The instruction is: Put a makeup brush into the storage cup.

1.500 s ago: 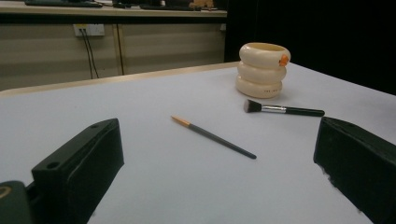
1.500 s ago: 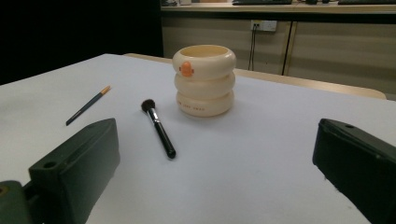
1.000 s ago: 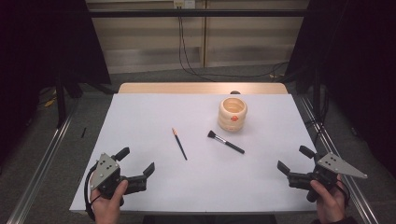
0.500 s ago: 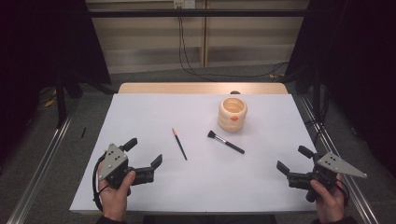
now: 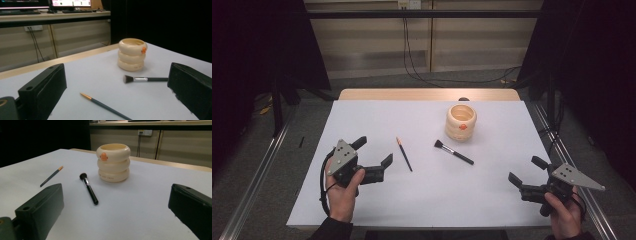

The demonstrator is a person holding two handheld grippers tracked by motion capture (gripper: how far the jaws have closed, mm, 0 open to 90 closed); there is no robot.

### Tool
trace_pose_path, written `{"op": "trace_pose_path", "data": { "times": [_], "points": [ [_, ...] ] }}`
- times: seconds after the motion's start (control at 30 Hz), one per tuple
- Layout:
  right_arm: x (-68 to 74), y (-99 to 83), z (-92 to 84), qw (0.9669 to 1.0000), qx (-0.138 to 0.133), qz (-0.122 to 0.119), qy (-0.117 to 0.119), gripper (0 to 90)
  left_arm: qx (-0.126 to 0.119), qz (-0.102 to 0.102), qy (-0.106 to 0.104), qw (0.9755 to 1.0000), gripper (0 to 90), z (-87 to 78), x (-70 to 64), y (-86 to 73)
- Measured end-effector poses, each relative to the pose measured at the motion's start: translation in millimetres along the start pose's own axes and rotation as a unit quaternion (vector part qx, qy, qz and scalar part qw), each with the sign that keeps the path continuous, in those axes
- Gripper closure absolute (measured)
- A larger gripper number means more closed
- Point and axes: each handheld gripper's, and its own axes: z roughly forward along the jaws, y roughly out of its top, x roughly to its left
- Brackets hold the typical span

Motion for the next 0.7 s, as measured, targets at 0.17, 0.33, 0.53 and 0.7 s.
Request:
{"op": "trace_pose_path", "data": {
  "times": [0.17,0.33,0.53,0.7],
  "points": [
    [-0.3,-0.1,-0.2,1.0,0.001,0.005,0.001,0.0,-0.002,-0.007,-0.005,1.0,2.0,10.7,3.5,4.3],
    [-0.8,-0.3,-0.4,1.0,0.004,0.003,0.005,0.0,0.003,-0.012,-0.004,0.9999,2.0,20.9,11.7,5.3],
    [-1.3,-0.2,-0.4,1.0,0.003,0.004,0.003,0.0,0.008,-0.012,0.005,0.9999,2.0,37.0,20.5,5.7],
    [-1.5,-0.3,-0.3,1.0,0.002,0.005,0.001,0.0,0.006,-0.005,0.007,1.0,2.2,43.6,23.9,14.7]
  ]
}}
